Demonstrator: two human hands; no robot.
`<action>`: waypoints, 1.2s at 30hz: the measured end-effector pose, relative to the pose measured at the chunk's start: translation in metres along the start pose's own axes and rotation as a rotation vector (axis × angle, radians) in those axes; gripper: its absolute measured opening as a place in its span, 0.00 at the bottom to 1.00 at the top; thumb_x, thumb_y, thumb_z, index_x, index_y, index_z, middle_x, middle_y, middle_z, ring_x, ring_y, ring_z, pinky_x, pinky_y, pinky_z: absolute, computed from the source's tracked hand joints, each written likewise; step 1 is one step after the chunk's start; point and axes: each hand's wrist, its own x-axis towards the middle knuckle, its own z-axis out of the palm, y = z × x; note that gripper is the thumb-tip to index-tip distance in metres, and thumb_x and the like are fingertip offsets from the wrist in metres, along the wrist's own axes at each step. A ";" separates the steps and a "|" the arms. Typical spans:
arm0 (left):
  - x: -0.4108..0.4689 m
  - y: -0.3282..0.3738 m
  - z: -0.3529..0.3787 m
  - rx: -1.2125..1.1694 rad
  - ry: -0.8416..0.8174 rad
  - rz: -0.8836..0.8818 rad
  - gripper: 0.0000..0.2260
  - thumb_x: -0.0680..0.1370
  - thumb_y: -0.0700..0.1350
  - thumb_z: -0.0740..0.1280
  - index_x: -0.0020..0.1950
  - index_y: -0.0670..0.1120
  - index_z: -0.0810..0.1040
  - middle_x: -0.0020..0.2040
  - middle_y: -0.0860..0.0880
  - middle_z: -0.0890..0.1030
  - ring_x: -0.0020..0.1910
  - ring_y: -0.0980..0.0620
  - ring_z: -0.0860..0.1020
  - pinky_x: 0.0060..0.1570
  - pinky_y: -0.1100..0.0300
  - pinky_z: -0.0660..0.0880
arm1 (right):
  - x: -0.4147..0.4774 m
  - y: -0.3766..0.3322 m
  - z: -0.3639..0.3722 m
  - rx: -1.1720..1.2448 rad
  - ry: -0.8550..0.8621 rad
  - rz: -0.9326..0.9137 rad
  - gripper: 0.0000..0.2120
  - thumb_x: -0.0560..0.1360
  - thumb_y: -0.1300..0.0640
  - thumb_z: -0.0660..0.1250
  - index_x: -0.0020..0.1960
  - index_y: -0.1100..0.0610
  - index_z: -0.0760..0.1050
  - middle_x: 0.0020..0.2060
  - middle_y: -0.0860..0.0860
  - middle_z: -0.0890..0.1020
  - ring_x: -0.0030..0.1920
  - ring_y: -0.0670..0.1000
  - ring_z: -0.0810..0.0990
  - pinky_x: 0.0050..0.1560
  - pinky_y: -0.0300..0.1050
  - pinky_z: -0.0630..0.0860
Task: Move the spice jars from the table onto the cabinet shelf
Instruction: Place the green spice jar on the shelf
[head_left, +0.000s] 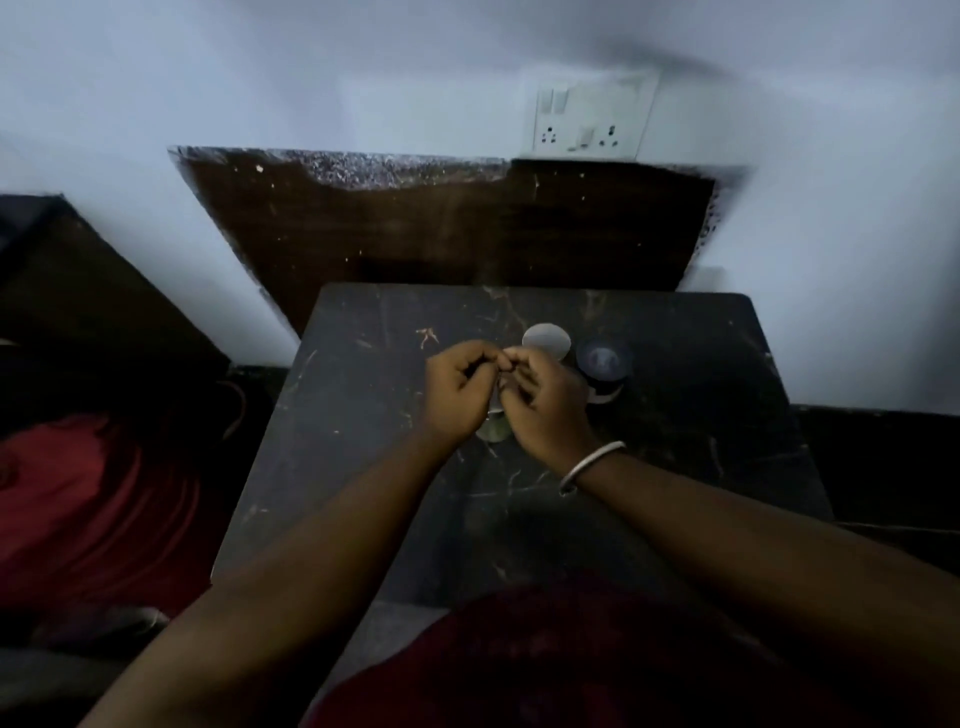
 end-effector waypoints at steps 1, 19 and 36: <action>-0.005 -0.014 0.001 0.061 -0.020 -0.048 0.09 0.75 0.37 0.63 0.46 0.40 0.84 0.43 0.42 0.84 0.43 0.44 0.83 0.47 0.42 0.82 | 0.000 0.009 0.006 -0.030 -0.031 0.028 0.15 0.77 0.67 0.68 0.64 0.61 0.77 0.55 0.57 0.84 0.57 0.55 0.84 0.58 0.57 0.82; 0.013 -0.065 0.005 0.080 -0.269 -0.428 0.19 0.78 0.42 0.73 0.69 0.47 0.79 0.63 0.46 0.81 0.63 0.47 0.80 0.67 0.43 0.77 | 0.020 0.043 -0.013 -0.168 -0.196 0.196 0.25 0.78 0.62 0.71 0.74 0.58 0.71 0.68 0.56 0.78 0.68 0.53 0.77 0.62 0.40 0.71; 0.036 0.158 -0.009 -0.484 -0.042 -0.156 0.16 0.80 0.49 0.63 0.67 0.49 0.72 0.57 0.46 0.79 0.52 0.52 0.82 0.51 0.50 0.82 | 0.009 -0.089 -0.091 0.659 -0.031 0.208 0.27 0.78 0.48 0.69 0.74 0.52 0.68 0.63 0.55 0.82 0.60 0.56 0.85 0.58 0.65 0.82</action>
